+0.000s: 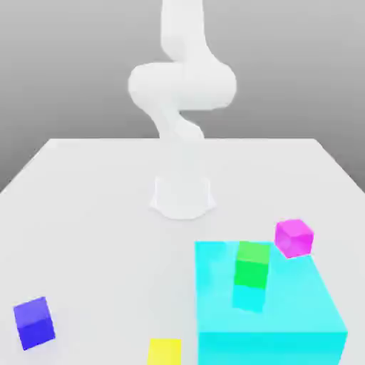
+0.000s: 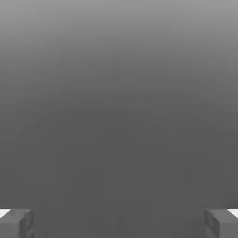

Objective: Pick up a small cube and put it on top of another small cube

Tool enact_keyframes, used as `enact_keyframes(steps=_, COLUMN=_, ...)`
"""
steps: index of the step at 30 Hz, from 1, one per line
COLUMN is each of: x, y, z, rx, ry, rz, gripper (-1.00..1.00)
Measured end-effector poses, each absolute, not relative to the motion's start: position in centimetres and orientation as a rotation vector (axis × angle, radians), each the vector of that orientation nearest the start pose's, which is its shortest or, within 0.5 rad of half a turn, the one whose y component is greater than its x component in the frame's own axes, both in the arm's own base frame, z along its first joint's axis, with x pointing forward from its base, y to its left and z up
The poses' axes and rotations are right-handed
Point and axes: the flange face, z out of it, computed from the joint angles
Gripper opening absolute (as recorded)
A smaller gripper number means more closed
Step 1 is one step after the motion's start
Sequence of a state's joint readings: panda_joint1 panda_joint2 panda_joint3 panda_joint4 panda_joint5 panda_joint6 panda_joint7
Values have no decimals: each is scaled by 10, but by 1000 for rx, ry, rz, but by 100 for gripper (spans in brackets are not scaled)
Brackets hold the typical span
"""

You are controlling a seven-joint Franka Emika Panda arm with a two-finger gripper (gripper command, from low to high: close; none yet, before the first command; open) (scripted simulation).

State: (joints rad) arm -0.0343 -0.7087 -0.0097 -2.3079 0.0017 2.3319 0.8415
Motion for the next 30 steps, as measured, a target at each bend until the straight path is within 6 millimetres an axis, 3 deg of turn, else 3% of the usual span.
enact_keyframes(steps=7, x=452, y=-80, z=568, rx=-2383, ry=1518, rz=-709, gripper=0)
enact_keyframes(steps=14, x=483, y=-149, z=445, rx=-2270, ry=1874, rz=-471, gripper=0)
enact_keyframes(steps=20, x=472, y=-213, z=334, rx=-2106, ry=2190, rz=-263, gripper=0)
enact_keyframes(steps=26, x=441, y=-250, z=222, rx=-1938, ry=2449, rz=-47, gripper=0)
enact_keyframes(steps=30, x=432, y=-258, z=163, rx=-1896, ry=2504, rz=-4, gripper=0)
